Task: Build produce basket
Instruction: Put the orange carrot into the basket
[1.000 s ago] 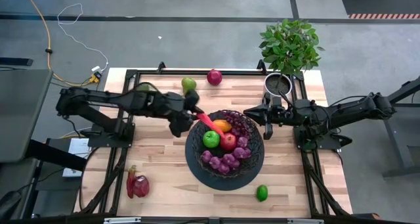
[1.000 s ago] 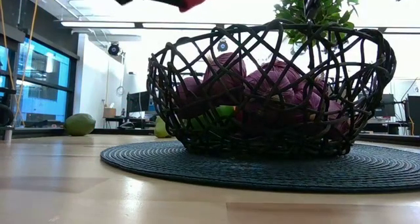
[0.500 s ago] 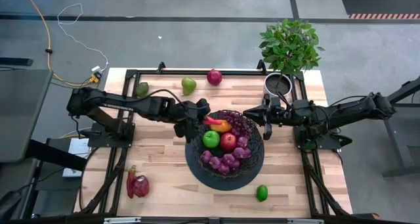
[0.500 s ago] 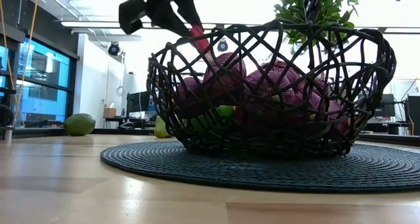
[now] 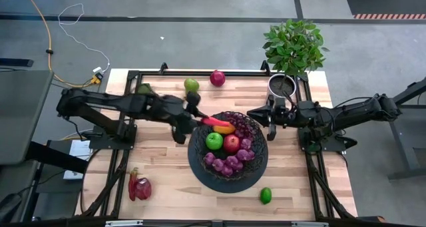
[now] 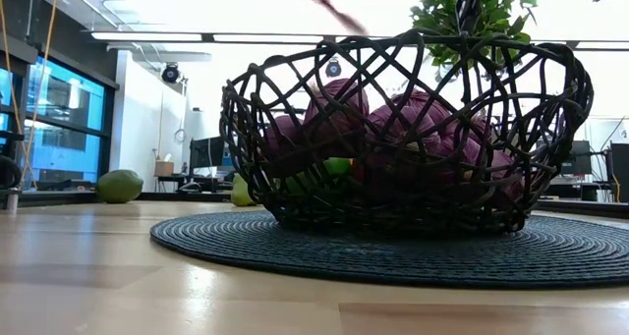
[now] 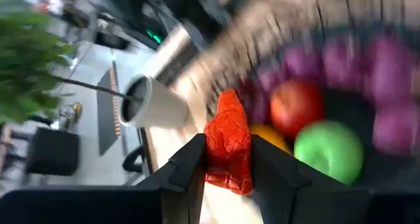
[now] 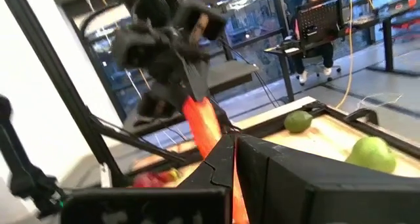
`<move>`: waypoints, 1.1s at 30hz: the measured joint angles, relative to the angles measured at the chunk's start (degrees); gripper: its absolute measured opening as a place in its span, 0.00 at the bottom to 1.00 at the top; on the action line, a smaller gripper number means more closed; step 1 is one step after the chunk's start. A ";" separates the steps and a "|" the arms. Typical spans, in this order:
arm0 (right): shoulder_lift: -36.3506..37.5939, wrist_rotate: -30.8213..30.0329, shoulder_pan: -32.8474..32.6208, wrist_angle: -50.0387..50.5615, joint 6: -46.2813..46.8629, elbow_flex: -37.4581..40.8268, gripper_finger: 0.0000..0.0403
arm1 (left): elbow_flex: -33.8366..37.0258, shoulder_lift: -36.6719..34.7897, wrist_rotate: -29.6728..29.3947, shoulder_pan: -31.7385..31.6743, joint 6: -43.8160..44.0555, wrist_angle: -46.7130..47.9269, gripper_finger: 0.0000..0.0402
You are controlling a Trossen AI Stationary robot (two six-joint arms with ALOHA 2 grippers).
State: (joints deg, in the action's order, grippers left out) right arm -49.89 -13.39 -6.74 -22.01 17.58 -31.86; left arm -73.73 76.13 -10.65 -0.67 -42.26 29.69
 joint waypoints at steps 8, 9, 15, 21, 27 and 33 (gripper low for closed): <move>-3.79 0.02 -0.02 2.81 3.03 -5.58 0.00 | -0.74 -4.23 5.44 0.05 24.25 0.16 0.24; -5.03 0.01 -0.02 5.09 2.03 -7.68 0.01 | -0.73 -4.21 5.32 0.07 25.57 0.62 0.24; -12.47 0.59 -0.04 23.50 0.47 -20.72 0.17 | -0.63 -2.41 0.96 -0.41 31.10 0.90 0.24; -21.24 1.83 -0.06 41.04 -3.89 -34.92 0.46 | -0.68 0.74 -0.10 -0.58 30.19 0.18 0.24; -30.48 0.13 -0.02 52.13 -8.96 -44.99 0.58 | -0.66 3.90 -0.01 -0.39 30.04 -0.70 0.24; -36.96 0.86 -0.04 55.87 -8.91 -47.78 0.59 | -0.68 4.63 -0.32 -0.39 30.08 -2.80 0.24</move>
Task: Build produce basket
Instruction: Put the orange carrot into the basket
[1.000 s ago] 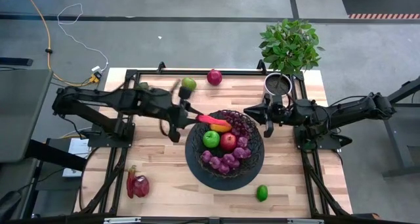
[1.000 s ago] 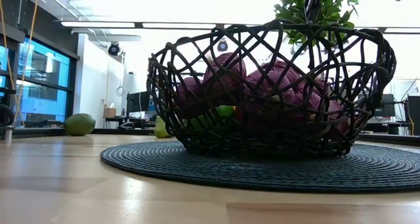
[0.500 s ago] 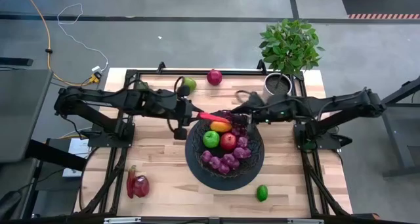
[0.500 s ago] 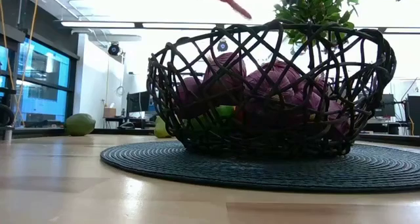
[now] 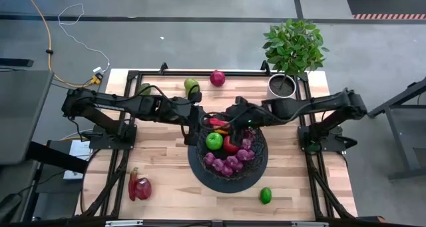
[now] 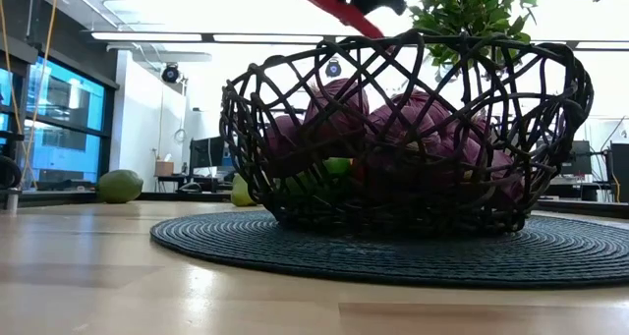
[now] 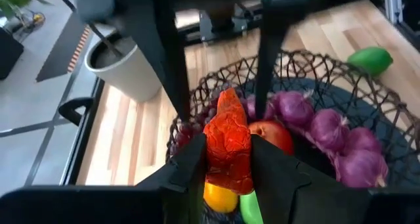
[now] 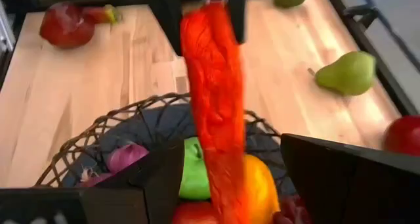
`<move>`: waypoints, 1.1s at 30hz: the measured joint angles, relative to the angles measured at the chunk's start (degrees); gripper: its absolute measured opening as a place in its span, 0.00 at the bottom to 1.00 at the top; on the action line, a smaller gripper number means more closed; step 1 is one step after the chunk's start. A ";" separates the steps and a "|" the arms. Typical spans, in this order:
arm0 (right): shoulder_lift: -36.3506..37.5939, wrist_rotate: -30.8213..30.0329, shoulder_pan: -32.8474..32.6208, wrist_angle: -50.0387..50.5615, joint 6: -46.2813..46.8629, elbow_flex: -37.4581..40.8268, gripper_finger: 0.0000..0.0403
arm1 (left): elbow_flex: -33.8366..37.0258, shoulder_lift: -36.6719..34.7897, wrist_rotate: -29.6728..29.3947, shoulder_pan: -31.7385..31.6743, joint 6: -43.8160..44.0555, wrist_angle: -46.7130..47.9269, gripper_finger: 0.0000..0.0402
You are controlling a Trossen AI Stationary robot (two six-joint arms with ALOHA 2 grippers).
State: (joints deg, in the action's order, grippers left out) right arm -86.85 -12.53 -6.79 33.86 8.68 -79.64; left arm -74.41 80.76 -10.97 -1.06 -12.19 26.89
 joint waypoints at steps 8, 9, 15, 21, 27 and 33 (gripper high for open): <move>-2.25 1.61 0.00 -2.03 0.40 -0.23 0.54 | 0.00 -0.01 -0.05 -0.09 0.00 0.11 0.24; -2.25 1.56 0.00 -2.34 0.36 -0.23 0.52 | 0.00 -0.01 -0.08 -0.09 -0.01 0.18 0.24; -2.27 0.97 0.00 -2.87 0.27 -0.23 0.36 | 0.00 -0.01 -0.16 -0.09 -0.42 0.18 0.24; -2.30 0.77 0.00 -2.87 0.25 -0.23 0.19 | 0.00 -0.01 -0.14 -0.09 -0.42 0.24 0.24; -2.30 0.76 0.02 -2.86 0.13 -0.23 0.13 | 0.00 -0.01 -0.37 -0.09 -0.41 0.16 0.29; -1.24 0.64 0.17 -1.79 -2.62 -0.23 0.14 | 0.00 -1.24 -0.98 -0.09 0.33 0.23 0.43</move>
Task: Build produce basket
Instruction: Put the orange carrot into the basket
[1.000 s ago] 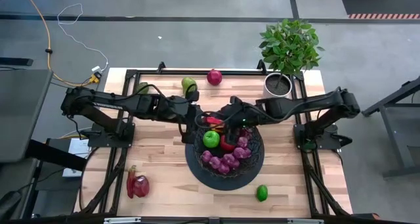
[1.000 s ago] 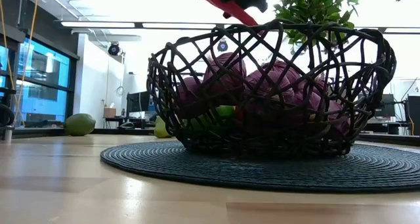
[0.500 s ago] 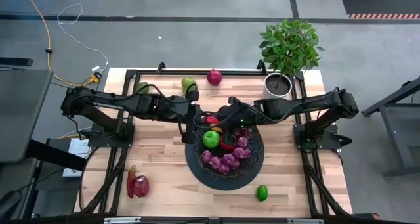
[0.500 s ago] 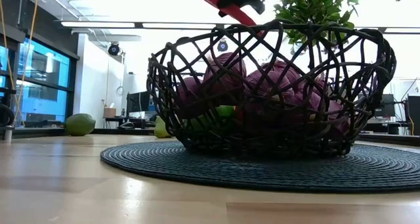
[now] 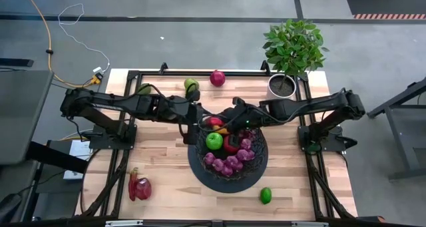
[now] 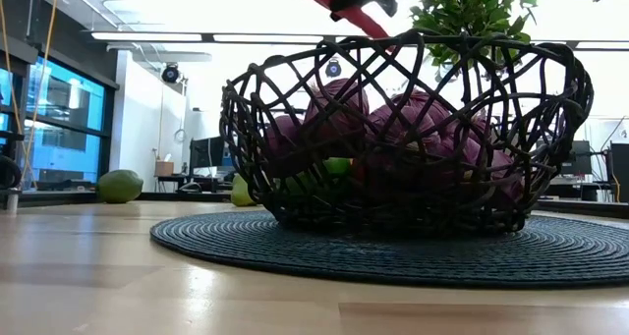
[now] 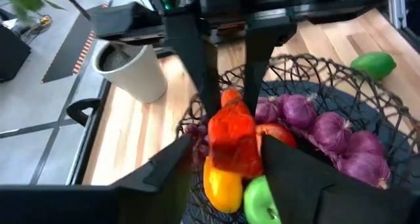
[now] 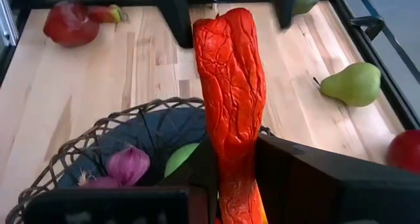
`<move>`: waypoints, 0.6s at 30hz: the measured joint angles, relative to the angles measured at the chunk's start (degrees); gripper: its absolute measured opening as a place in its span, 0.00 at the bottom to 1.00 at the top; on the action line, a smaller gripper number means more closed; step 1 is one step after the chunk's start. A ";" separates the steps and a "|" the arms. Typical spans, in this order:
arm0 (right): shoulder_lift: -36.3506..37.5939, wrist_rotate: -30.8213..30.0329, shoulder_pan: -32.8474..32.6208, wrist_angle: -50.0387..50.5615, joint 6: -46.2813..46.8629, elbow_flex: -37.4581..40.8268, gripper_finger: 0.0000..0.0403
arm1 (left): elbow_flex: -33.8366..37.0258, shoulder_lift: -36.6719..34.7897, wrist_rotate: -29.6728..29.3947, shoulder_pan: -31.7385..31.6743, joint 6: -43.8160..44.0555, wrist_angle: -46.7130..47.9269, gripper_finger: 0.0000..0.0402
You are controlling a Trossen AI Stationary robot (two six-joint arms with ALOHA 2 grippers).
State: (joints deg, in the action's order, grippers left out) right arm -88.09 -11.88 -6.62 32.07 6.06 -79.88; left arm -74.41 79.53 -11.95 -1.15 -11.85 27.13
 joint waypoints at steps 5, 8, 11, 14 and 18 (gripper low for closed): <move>1.54 -0.19 0.96 1.66 -0.19 0.00 0.13 | -0.32 -1.17 -2.33 0.00 3.77 0.16 0.59; 2.55 -0.15 1.16 4.39 -1.04 0.00 0.13 | -2.24 -1.65 -2.42 -0.02 3.88 3.07 0.66; 3.62 -0.07 1.13 8.82 -1.59 0.00 0.13 | -3.88 -2.45 -2.04 0.00 6.30 5.48 0.70; 4.42 -0.04 1.10 13.64 -0.46 0.00 0.13 | -4.06 -3.90 -1.43 0.00 10.48 5.89 0.71; 5.24 -0.11 -0.09 19.59 0.42 0.04 0.13 | -1.91 -6.78 -1.11 0.00 16.83 5.82 0.71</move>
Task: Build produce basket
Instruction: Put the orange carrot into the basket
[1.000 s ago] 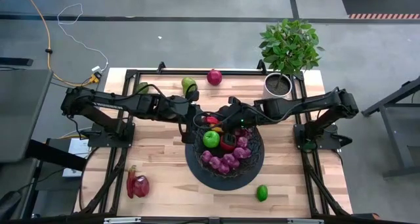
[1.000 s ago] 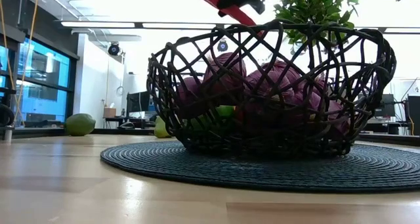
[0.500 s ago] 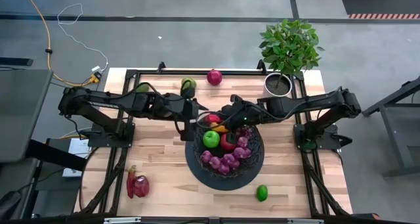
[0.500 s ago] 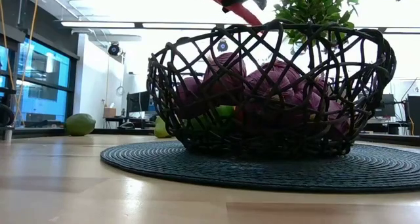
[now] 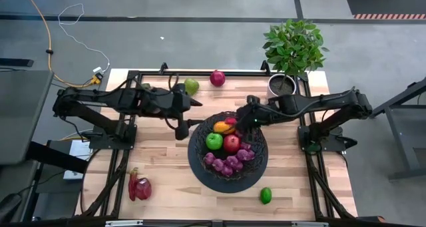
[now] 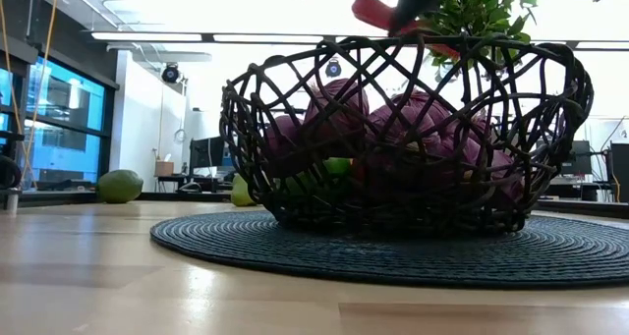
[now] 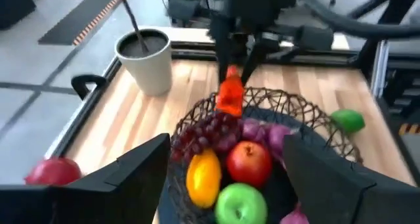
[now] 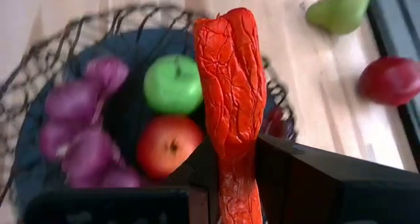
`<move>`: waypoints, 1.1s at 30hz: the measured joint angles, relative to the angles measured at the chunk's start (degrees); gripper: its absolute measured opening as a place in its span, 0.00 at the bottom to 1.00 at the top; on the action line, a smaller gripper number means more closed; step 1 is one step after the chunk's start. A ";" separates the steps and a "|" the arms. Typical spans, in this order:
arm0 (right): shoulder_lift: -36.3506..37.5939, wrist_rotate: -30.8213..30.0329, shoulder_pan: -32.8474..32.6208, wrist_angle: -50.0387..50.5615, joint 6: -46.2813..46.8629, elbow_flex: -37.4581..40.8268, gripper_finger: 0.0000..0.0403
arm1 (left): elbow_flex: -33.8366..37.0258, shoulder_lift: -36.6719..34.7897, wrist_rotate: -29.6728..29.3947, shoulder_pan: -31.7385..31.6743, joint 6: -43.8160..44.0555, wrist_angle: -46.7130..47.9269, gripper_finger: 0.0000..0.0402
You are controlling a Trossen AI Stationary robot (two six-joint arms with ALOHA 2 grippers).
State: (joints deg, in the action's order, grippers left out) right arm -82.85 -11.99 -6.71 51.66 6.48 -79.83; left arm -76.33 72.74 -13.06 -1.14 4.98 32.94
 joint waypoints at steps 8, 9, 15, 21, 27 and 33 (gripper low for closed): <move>0.09 0.23 -3.27 6.57 -0.71 0.02 0.13 | 25.73 -14.97 -0.62 3.19 14.83 -27.89 0.71; 0.10 0.50 -3.53 6.87 -1.08 0.02 0.13 | 28.70 -17.11 -1.27 3.83 16.09 -31.95 0.71; 3.24 1.62 -3.73 4.83 -2.14 3.62 0.13 | 37.28 -26.75 -10.07 8.08 16.92 -40.63 0.67; 14.44 4.13 -3.42 -13.02 4.33 17.57 0.13 | 37.41 -30.32 -11.55 10.73 12.83 -37.80 0.52; 21.55 4.07 -3.42 -29.03 6.63 24.61 0.13 | 37.41 -30.44 -11.61 10.88 8.21 -37.43 0.28; 22.21 4.07 -3.42 -29.77 5.64 24.52 0.13 | 37.41 -30.46 -11.62 10.79 7.37 -37.45 0.02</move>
State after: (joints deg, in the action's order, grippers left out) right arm -60.64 -7.92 -10.13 21.89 12.12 -55.31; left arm -38.92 42.28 -24.68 9.65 12.35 -4.51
